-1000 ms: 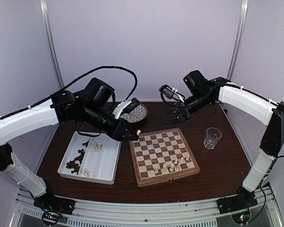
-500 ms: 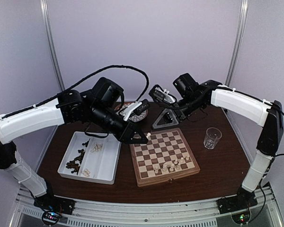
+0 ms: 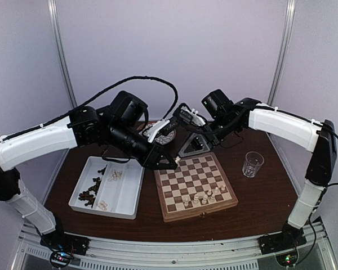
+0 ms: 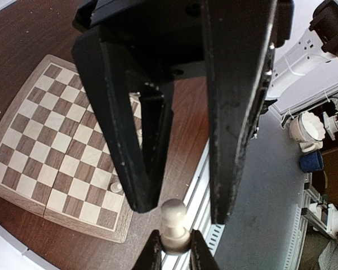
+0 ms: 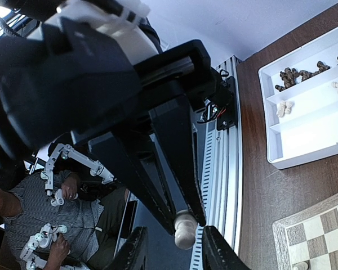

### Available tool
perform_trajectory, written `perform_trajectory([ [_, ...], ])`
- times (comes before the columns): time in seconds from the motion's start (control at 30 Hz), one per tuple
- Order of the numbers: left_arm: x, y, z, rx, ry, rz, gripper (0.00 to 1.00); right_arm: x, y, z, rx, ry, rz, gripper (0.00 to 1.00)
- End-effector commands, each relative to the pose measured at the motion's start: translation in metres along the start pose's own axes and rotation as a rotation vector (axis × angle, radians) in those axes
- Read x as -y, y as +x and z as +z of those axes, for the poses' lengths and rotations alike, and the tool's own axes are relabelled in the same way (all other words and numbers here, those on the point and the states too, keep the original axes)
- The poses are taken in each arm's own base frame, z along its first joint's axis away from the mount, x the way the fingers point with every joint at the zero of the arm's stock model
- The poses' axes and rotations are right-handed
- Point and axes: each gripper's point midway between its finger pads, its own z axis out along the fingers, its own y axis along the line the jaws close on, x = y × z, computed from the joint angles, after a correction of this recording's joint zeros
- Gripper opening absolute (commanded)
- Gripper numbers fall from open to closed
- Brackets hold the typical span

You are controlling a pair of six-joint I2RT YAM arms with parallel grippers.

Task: Set up the chess pieces on the board
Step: Pass from the left arm to the right

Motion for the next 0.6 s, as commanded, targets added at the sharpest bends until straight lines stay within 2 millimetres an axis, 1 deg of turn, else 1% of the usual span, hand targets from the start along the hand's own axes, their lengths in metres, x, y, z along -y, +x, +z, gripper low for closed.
perform_trajectory([
  [0.0,0.0085,-0.0243,-0.0064,0.083,0.008,0.059,0.02,-0.0037,0.0032,0.0017,0.000,-0.028,-0.012,0.35],
  [0.13,0.0083,-0.0273,-0.0071,0.097,0.005,0.062,0.02,-0.0028,0.0047,0.0017,-0.001,-0.021,-0.012,0.34],
  [0.23,0.0082,-0.0274,-0.0061,0.096,0.005,0.062,0.02,-0.0029,0.0043,0.0015,0.000,-0.017,-0.018,0.31],
  [0.37,0.0066,-0.0260,-0.0042,0.091,0.002,0.057,0.02,-0.0028,0.0049,0.0015,-0.001,-0.014,-0.022,0.23],
  [0.57,0.0043,-0.0244,-0.0022,0.086,-0.002,0.051,0.02,-0.0002,0.0057,0.0024,-0.002,-0.007,-0.020,0.14],
])
